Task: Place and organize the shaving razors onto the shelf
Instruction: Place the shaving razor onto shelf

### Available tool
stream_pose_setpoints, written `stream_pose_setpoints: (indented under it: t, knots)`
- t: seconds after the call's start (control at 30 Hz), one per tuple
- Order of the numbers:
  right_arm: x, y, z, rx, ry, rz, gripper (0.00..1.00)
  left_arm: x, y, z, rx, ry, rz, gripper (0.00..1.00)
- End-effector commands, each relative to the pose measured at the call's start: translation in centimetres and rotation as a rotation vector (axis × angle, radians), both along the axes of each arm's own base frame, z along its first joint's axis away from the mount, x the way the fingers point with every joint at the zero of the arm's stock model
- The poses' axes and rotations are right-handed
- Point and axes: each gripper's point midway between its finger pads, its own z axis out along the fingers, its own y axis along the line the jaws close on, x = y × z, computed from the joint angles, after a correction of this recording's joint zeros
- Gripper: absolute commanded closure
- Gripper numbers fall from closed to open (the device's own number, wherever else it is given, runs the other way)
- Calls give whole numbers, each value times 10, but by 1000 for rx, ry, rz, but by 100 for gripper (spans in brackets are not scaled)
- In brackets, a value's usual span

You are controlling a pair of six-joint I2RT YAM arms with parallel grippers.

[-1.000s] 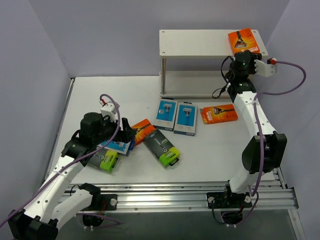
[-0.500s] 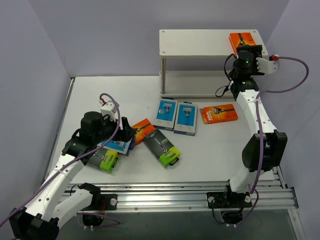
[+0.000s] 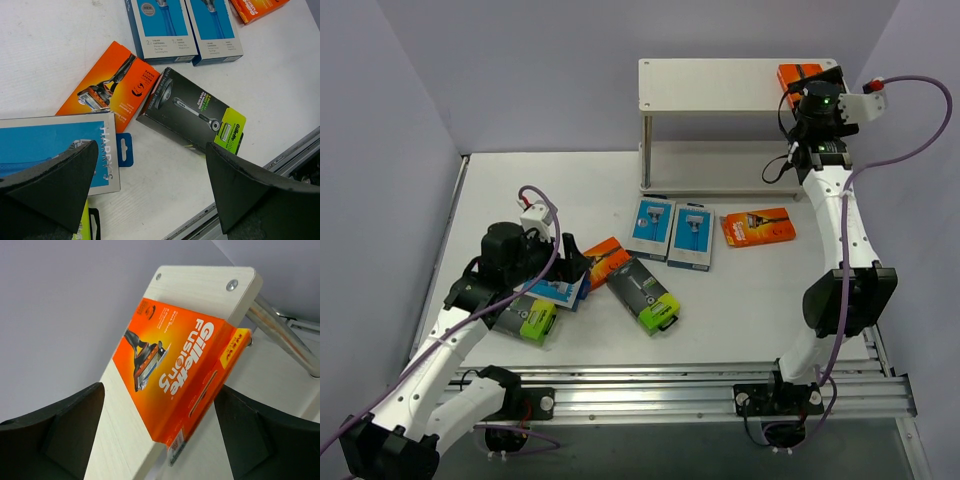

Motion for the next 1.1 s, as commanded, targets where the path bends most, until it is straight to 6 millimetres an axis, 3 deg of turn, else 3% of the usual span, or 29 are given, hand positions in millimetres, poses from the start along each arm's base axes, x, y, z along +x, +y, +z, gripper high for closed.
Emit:
stream_pose_setpoints:
  t: [0.0, 0.17, 0.37, 0.8, 1.07]
  knots:
    - [3, -8, -7, -14, 60, 36, 14, 4, -4, 14, -24, -24, -11, 2]
    - [11, -6, -19, -18, 118, 96, 9, 4, -6, 10, -22, -7, -23, 2]
    - [16, 0, -17, -40, 126, 145, 0, 3, -7, 10, -22, -3, -26, 3]
    - [-3, 6, 34, -89, 7, 212, 0, 3, -7, 11, -21, -7, -36, 2]
    - [-22, 2, 42, -85, 2, 236, 0, 4, -7, 5, -8, 16, -36, 3]
